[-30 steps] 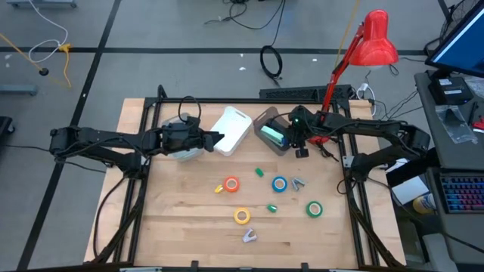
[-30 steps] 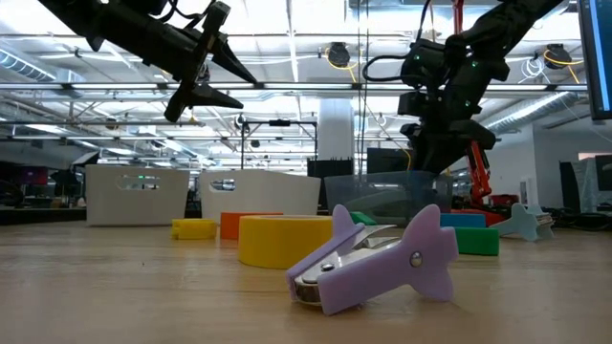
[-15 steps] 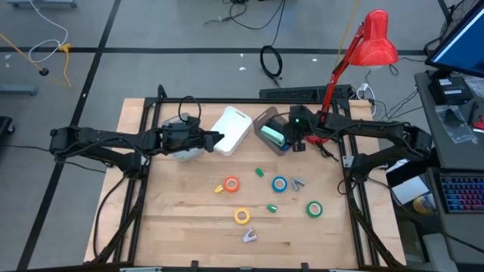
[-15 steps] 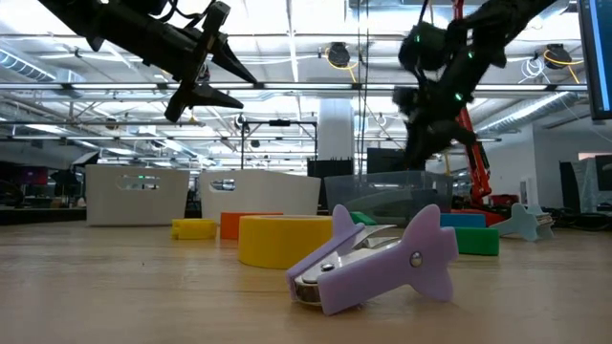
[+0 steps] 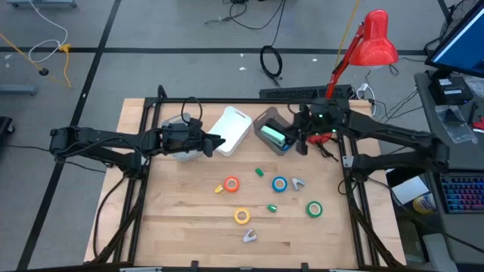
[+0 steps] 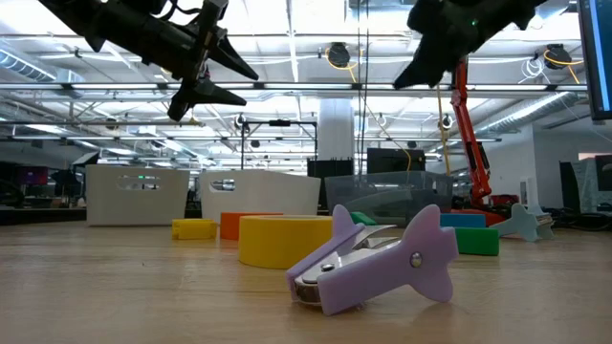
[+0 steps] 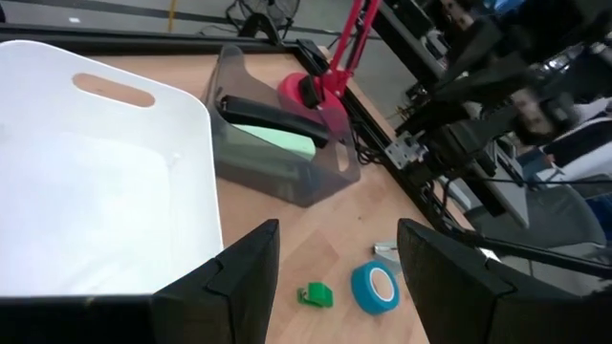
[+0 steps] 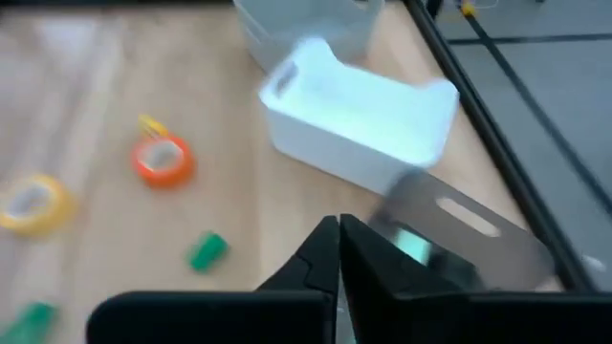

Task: Pick and place Stapler, Stapler remover, tape
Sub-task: Put the yellow stapler into the black bin

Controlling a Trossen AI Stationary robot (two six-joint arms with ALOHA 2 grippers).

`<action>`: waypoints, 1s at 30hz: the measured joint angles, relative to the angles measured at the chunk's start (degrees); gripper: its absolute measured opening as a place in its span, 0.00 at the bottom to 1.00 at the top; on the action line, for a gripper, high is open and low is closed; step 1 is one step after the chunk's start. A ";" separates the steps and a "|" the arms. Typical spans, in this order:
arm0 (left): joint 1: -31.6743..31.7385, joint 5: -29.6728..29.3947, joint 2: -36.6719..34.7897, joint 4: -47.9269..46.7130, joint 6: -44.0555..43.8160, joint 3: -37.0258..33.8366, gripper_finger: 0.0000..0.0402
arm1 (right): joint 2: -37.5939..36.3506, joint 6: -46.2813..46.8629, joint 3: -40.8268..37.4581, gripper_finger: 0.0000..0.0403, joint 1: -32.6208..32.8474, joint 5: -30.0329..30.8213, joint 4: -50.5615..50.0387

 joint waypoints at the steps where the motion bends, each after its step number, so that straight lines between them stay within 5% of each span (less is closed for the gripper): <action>1: -0.18 -0.02 0.00 0.00 0.01 0.00 0.54 | -0.97 1.33 0.00 0.03 0.39 -0.09 -0.33; 10: -7.41 3.94 0.00 -0.96 0.99 0.04 0.54 | -9.94 5.57 0.00 0.01 2.63 0.03 -6.28; 16: -13.53 2.07 0.02 -7.72 -5.94 0.04 0.54 | -16.16 6.46 -1.18 0.00 2.61 0.21 -9.61; 30: -19.84 1.10 4.59 -14.80 -12.59 2.51 0.54 | -32.87 18.20 -18.64 0.00 2.61 0.11 4.08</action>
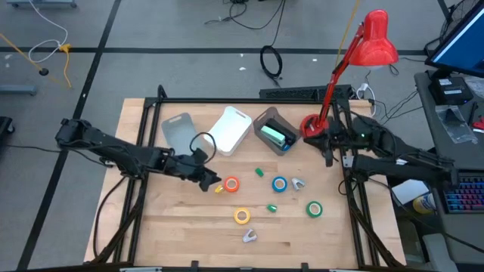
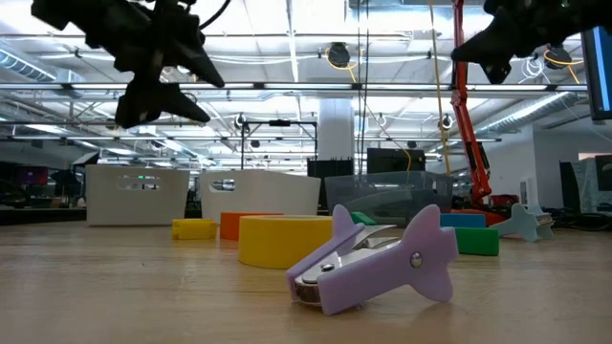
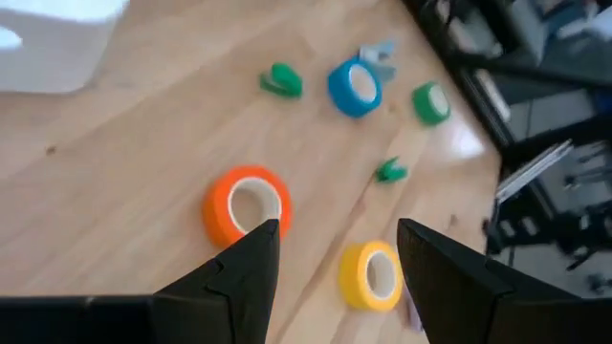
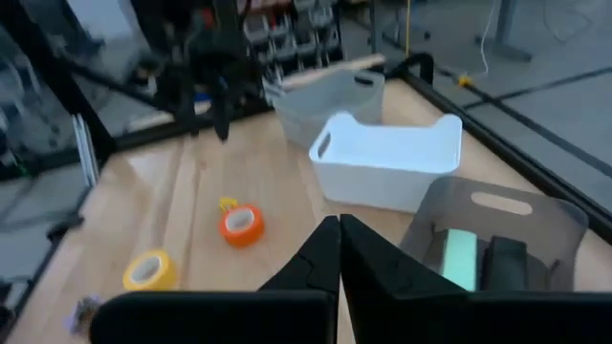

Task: Pick and place Stapler, Stapler remover, tape
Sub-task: Put the yellow stapler into the black bin

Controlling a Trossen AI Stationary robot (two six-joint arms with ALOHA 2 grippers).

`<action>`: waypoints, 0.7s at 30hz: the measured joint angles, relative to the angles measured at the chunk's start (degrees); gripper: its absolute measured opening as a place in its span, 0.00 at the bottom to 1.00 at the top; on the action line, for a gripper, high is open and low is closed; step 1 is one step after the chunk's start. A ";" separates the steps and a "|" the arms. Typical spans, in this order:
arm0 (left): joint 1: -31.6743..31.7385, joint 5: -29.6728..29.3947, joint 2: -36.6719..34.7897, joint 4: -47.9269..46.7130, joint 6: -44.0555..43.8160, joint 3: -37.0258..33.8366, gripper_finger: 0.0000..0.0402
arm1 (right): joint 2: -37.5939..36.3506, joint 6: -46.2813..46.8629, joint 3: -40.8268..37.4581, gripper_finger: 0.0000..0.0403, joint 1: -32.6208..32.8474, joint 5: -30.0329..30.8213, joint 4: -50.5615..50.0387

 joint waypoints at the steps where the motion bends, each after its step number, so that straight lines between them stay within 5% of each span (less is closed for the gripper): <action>1: -0.20 0.72 1.69 -0.35 0.44 1.38 0.54 | -1.20 0.98 -1.61 0.00 0.00 -0.01 1.53; 9: -0.53 8.60 13.34 -18.08 0.38 10.81 0.54 | -8.69 7.89 -10.99 0.00 0.00 -0.17 11.71; 21: 0.77 10.60 21.37 -19.84 6.49 12.81 0.54 | -10.99 10.08 -12.22 0.00 0.00 -0.14 14.29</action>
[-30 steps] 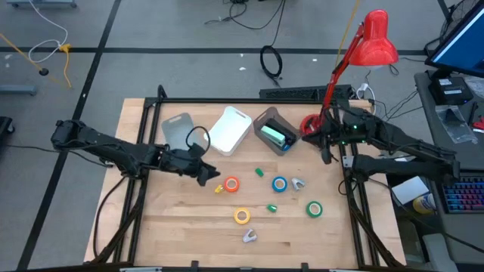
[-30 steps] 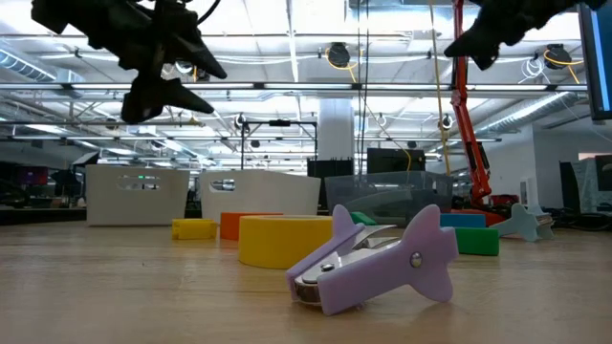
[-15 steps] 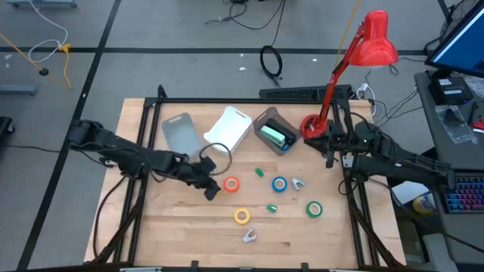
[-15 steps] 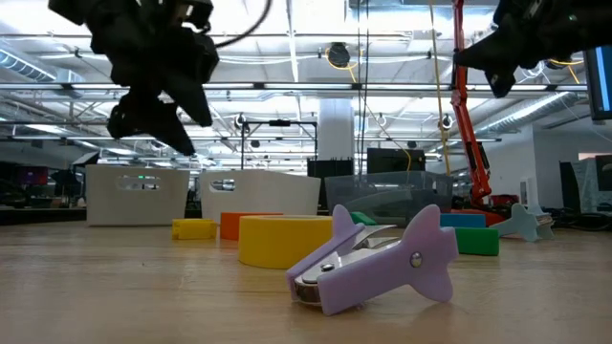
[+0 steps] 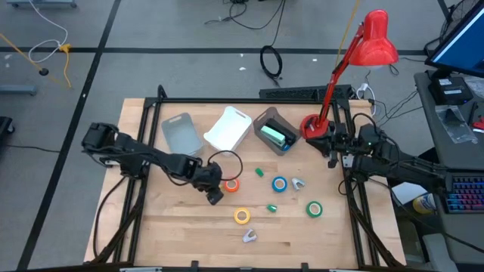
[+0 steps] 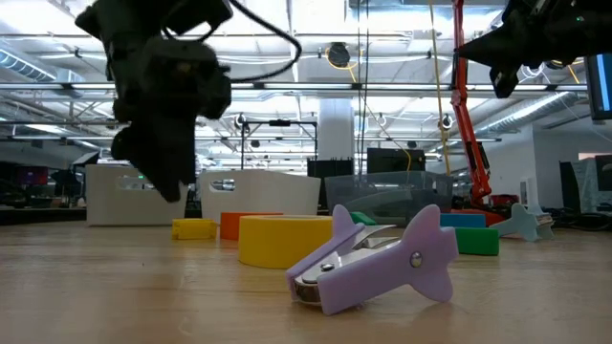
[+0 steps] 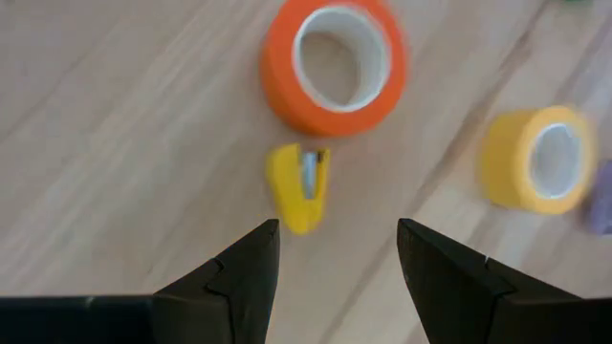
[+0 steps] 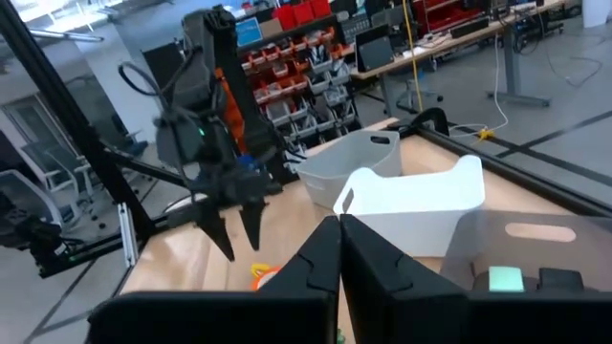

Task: Pick and place Stapler, Stapler remover, tape
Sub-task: Put the yellow stapler into the black bin

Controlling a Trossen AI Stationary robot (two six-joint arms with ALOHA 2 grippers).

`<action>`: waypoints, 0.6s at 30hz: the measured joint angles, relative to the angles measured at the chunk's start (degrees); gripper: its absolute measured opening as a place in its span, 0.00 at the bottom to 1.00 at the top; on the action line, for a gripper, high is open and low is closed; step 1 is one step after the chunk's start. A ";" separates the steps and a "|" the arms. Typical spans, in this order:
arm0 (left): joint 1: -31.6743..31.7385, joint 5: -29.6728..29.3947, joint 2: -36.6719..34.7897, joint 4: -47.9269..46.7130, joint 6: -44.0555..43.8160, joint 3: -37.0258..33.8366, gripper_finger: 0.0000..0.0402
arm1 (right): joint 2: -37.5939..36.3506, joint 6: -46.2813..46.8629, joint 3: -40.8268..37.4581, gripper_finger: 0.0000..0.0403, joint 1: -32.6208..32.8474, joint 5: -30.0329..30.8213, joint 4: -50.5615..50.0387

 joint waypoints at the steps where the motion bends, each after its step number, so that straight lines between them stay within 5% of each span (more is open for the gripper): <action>1: 0.28 0.62 0.74 0.16 0.43 -0.01 0.54 | -0.02 0.01 0.00 0.00 0.00 0.00 -0.11; 18: 1.02 1.28 4.60 3.49 1.83 -0.02 0.54 | 0.02 1.47 0.00 0.00 0.00 0.10 -0.37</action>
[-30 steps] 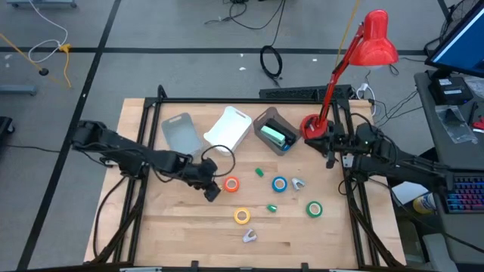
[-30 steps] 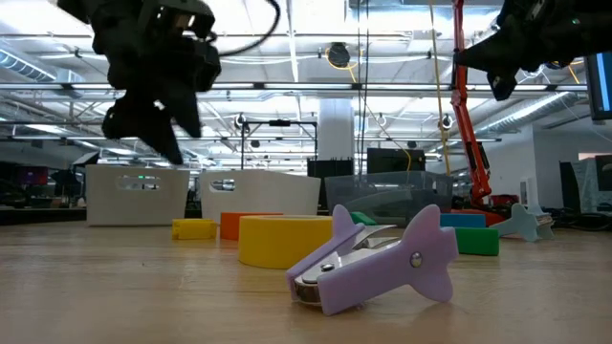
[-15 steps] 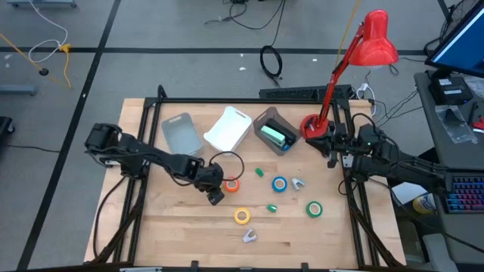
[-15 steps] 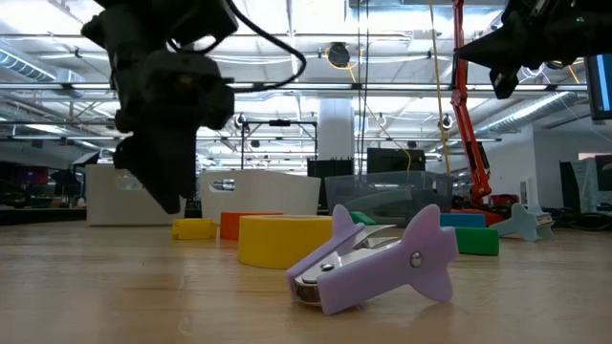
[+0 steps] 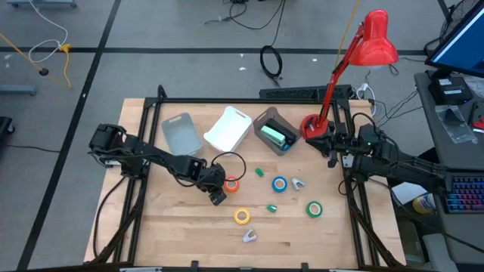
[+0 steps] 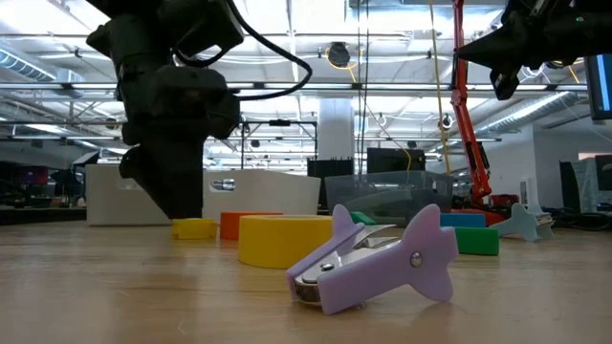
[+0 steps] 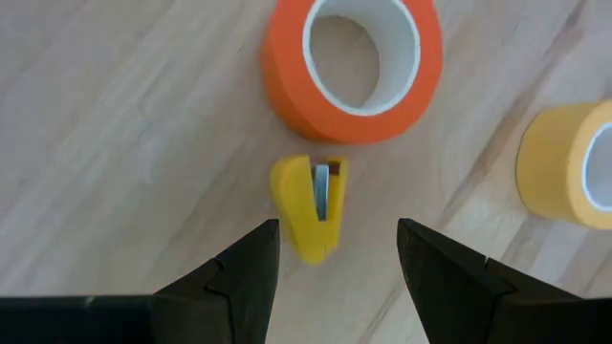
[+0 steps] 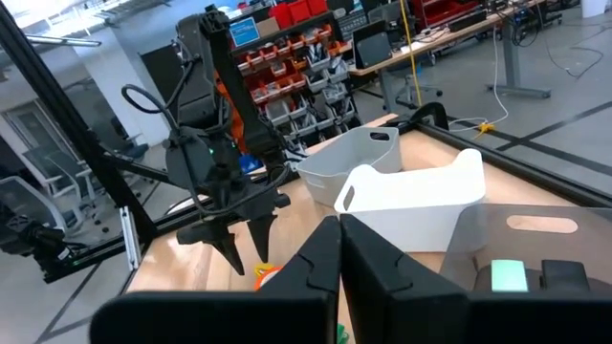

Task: Pick and place Stapler, Stapler remover, tape
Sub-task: Put the yellow stapler into the black bin

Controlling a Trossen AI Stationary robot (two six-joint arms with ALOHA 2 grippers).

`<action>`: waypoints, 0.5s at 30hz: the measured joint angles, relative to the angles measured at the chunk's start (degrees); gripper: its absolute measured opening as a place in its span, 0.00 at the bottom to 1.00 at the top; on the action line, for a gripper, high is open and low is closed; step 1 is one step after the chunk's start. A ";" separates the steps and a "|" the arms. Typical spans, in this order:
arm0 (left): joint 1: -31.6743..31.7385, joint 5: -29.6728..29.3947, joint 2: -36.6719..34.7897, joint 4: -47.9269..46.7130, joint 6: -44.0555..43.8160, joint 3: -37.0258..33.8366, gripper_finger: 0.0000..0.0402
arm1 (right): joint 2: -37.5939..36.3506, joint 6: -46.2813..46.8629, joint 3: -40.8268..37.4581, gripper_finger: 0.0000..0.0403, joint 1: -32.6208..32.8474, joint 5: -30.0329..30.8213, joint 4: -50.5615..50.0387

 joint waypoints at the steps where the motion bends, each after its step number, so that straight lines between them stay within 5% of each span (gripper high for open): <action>1: 0.00 -0.23 0.12 -0.02 0.02 0.00 0.54 | 0.00 -0.01 0.00 0.00 0.00 0.00 0.00; 15: 0.17 0.28 3.30 0.81 -0.59 0.13 0.49 | 0.04 -0.01 0.00 0.00 -0.04 0.07 -0.18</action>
